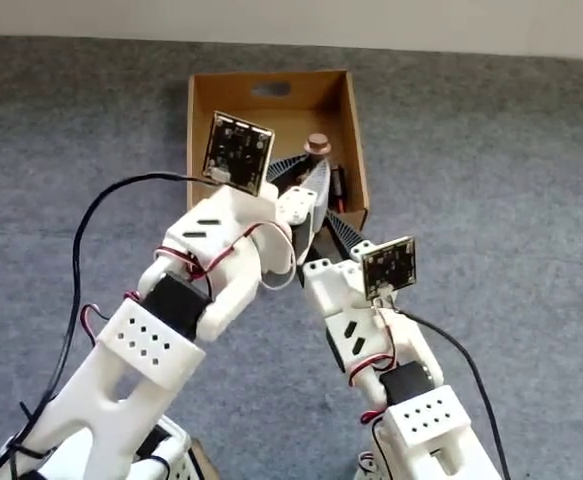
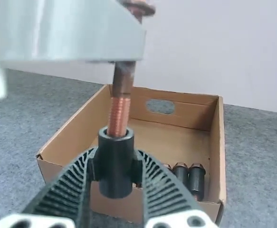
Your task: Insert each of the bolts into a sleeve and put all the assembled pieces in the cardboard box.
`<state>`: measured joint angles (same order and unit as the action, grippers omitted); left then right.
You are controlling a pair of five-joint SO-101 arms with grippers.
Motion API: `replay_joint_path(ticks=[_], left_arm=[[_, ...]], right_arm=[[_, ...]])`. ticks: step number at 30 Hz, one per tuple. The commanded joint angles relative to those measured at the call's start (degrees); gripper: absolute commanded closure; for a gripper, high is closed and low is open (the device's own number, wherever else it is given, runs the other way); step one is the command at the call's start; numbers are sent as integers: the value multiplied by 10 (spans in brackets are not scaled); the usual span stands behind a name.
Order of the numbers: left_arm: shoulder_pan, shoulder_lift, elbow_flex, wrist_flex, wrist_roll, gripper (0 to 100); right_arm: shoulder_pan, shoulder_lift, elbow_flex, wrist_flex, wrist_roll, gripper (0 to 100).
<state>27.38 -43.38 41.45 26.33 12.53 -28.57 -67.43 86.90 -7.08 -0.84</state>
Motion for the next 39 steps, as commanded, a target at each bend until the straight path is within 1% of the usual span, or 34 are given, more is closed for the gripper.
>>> replay_joint_path(ticks=[1, 20, 26, 36, 39], left_arm=[[-7, -15, -1, -1, -3, 991], [-8, -19, 63, 1, -3, 991], [-8, -19, 65, 1, -3, 991], [-8, -20, 97, 2, -3, 987], [-5, -51, 116, 2, -3, 973]], right_arm=[[8, -8, -5, -15, 5, 993], [8, -8, 10, -15, 8, 993], [34, -8, 8, -15, 5, 993], [33, -8, 10, -15, 5, 993], [33, -8, 10, -15, 5, 993]])
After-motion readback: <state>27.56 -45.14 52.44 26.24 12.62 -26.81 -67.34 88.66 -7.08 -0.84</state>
